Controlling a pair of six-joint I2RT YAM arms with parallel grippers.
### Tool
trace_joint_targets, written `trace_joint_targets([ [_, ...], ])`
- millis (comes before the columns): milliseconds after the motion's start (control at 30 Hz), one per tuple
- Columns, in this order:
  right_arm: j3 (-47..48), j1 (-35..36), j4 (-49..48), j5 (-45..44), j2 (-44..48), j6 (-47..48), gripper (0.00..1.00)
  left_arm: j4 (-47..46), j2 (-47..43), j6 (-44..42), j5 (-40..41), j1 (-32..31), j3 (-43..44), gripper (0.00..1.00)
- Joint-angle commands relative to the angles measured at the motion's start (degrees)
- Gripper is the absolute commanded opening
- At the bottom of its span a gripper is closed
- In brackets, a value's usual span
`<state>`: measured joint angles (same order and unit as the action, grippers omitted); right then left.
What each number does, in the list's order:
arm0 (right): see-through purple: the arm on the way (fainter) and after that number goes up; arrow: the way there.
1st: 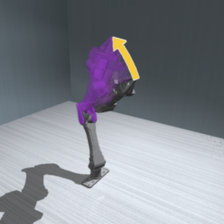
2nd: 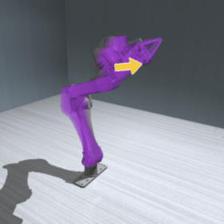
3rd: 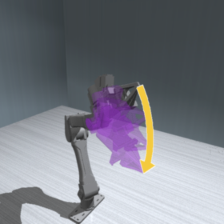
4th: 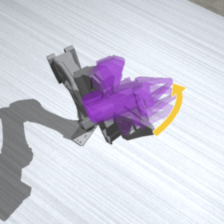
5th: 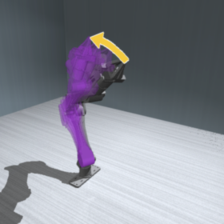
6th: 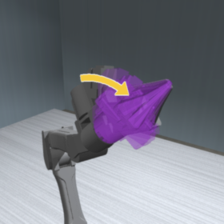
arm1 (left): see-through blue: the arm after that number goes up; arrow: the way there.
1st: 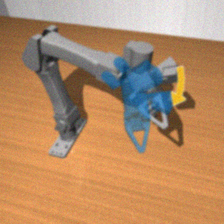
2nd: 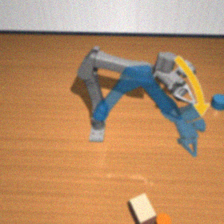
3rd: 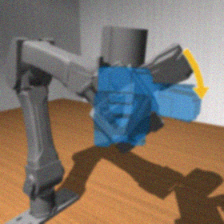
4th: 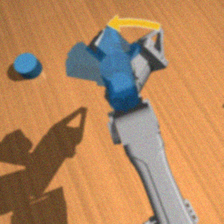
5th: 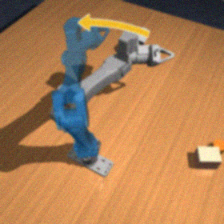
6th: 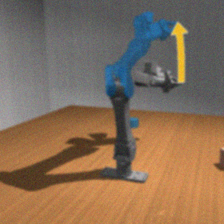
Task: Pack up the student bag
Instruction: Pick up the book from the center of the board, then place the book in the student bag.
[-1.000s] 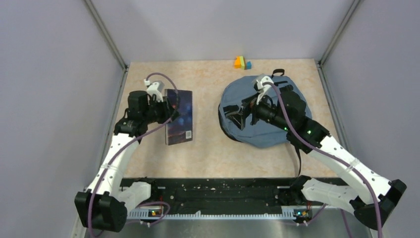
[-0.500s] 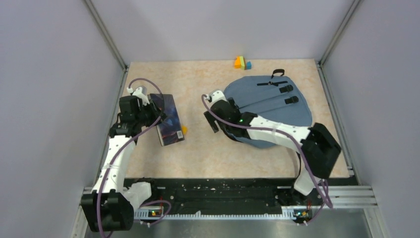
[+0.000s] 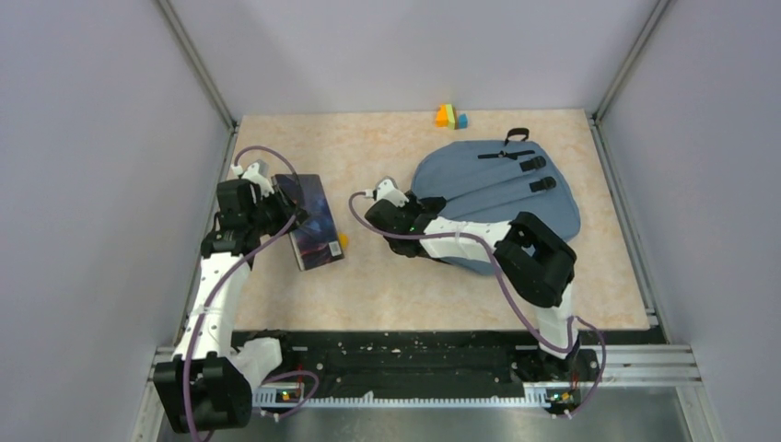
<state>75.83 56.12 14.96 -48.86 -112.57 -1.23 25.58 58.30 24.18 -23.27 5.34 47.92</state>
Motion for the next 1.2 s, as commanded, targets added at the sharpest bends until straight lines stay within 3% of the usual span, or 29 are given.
trace_joint_targets([
  [0, 1.2, 0.51, -3.75, -6.38, -0.06, 3.87, 0.33, -7.9, -2.27, 1.59, -3.61, 0.62, 0.53, 0.0],
  [133, 1.51, 0.51, -3.07, -4.29, 3.46, 3.86, 0.02, -8.04, -2.6, 0.67, -4.32, 0.93, 0.7, 0.0],
  [167, 1.39, 0.5, -2.93, -2.79, 5.26, 3.95, 0.0, -7.97, -3.0, 0.5, -3.97, 0.94, 0.76, 0.0],
  [333, 2.03, -1.13, 0.55, 8.46, 18.8, 2.88, 0.0, -9.94, -6.42, -0.05, -2.92, 0.99, -0.2, 0.0],
  [533, 3.94, -12.35, 7.88, 38.3, 31.66, -2.99, 0.0, -14.52, -5.62, 6.17, -9.3, 0.62, -1.06, 0.0],
  [700, 2.17, -19.04, 7.45, 56.94, 37.38, -5.73, 0.0, -28.57, -6.34, 18.13, -8.3, -4.28, -6.12, 0.0],
  [900, 0.08, -21.54, 3.54, 69.08, 42.73, -11.0, 0.0, -47.72, 2.15, 29.59, 0.15, -21.4, -8.37, 0.0],
  [1033, -1.0, -22.66, 1.14, 72.42, 45.57, -14.3, 0.0, -54.87, 11.27, 35.38, -2.68, -25.5, -6.9, 0.0],
  [1167, -1.94, -23.28, -0.27, 71.98, 48.3, -16.21, 0.0, -58.4, 13.83, 37.57, 0.42, -29.33, -8.8, 0.0],
])
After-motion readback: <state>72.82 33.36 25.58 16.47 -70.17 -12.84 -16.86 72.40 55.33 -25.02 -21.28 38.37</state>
